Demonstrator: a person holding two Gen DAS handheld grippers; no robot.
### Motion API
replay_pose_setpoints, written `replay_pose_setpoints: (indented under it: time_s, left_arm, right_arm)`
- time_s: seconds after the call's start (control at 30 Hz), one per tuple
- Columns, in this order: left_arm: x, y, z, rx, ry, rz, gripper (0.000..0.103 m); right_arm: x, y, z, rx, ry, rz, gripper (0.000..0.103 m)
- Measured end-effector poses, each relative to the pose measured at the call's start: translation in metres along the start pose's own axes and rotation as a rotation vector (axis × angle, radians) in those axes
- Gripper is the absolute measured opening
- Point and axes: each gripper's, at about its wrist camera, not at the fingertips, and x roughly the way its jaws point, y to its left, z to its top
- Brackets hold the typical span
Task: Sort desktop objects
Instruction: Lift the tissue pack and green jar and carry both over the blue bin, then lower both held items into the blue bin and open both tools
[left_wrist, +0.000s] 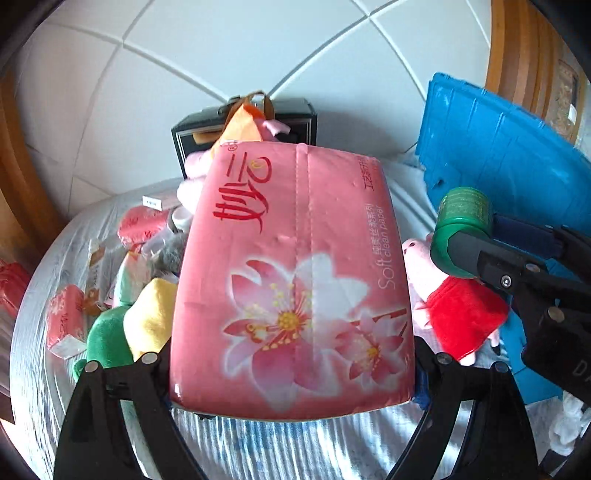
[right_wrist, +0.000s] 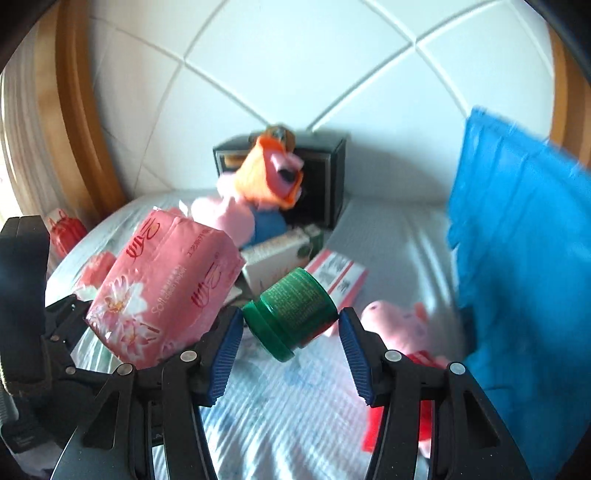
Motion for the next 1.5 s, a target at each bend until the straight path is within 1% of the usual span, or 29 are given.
replay_pose_setpoints:
  time_s: [0.17, 0.27, 0.37, 0.53, 0.7, 0.8, 0.93, 1.07, 1.13, 1.23, 1.3, 1.33, 1.4, 1.5]
  left_arm:
    - [-0.049, -0.028, 0.024, 0.034, -0.087, -0.044, 0.09]
    - [-0.071, -0.051, 0.045, 0.063, -0.129, -0.073, 0.09]
    - [-0.094, -0.084, 0.062, 0.094, -0.163, -0.112, 0.09]
    - [-0.114, -0.143, 0.095, 0.134, -0.179, -0.192, 0.09]
    - [-0.122, -0.213, 0.127, 0.168, -0.176, -0.255, 0.09]
    - [-0.12, -0.261, 0.143, 0.182, -0.158, -0.282, 0.09]
    - [-0.096, -0.318, 0.163, 0.211, -0.109, -0.293, 0.09]
    - [-0.06, -0.368, 0.169, 0.263, -0.021, -0.277, 0.09]
    - [-0.039, -0.389, 0.167, 0.297, 0.035, -0.25, 0.09]
    - [-0.009, -0.411, 0.159, 0.333, 0.129, -0.22, 0.09]
    - [0.01, -0.419, 0.155, 0.332, 0.211, -0.225, 0.09]
    - [0.018, -0.422, 0.153, 0.334, 0.237, -0.224, 0.09]
    - [0.029, -0.427, 0.149, 0.348, 0.266, -0.192, 0.09]
    - [0.034, -0.433, 0.15, 0.357, 0.247, -0.15, 0.091]
  right_arm:
    - [-0.067, -0.002, 0.016, 0.004, -0.086, -0.101, 0.053]
    - [-0.107, -0.018, 0.028, 0.035, -0.124, -0.157, 0.053]
    - [-0.145, -0.037, 0.043, 0.046, -0.17, -0.226, 0.053]
    - [-0.195, -0.085, 0.061, 0.066, -0.214, -0.324, 0.053]
    - [-0.222, -0.154, 0.071, 0.107, -0.209, -0.391, 0.053]
    - [-0.229, -0.203, 0.069, 0.13, -0.184, -0.429, 0.053]
    - [-0.227, -0.266, 0.065, 0.171, -0.138, -0.454, 0.053]
    - [-0.222, -0.324, 0.051, 0.209, -0.079, -0.474, 0.053]
    - [-0.214, -0.341, 0.042, 0.224, -0.043, -0.469, 0.053]
    - [-0.189, -0.371, 0.029, 0.249, 0.038, -0.453, 0.053]
    - [-0.171, -0.384, 0.018, 0.266, 0.101, -0.429, 0.053]
    - [-0.163, -0.39, 0.015, 0.27, 0.125, -0.419, 0.053]
    - [-0.148, -0.397, 0.008, 0.284, 0.158, -0.403, 0.053]
    - [-0.133, -0.409, 0.002, 0.32, 0.195, -0.359, 0.053]
